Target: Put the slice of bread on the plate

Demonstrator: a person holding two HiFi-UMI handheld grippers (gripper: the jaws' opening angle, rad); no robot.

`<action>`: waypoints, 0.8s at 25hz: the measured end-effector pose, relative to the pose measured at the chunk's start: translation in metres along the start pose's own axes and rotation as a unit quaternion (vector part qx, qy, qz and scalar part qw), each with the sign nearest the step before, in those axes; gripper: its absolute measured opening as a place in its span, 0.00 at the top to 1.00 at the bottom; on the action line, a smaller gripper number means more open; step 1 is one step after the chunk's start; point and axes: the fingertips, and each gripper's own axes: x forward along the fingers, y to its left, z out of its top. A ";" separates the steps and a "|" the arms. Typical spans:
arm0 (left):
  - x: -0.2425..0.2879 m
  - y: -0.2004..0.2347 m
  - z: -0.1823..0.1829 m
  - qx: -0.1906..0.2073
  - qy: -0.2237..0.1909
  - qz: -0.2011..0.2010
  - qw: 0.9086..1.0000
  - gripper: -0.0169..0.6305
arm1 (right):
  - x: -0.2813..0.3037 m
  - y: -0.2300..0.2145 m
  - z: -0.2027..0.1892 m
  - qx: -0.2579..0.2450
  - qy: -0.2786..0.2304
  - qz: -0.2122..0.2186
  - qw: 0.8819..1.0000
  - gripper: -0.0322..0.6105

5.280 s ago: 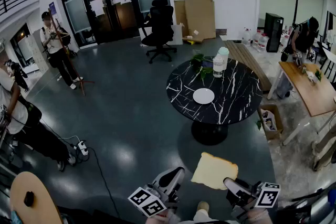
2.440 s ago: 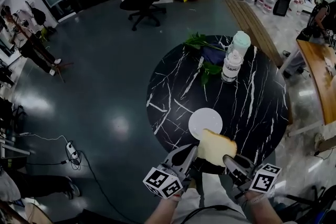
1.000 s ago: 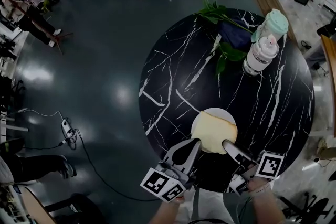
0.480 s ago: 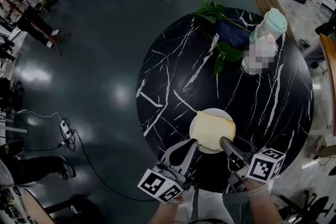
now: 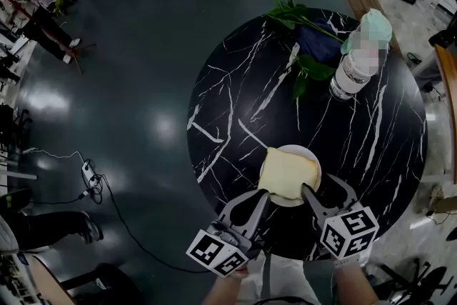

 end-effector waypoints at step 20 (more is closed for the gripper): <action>-0.014 -0.035 0.021 0.018 0.005 -0.028 0.999 0.96 | -0.052 0.056 0.019 -0.034 -0.052 0.055 0.997 0.78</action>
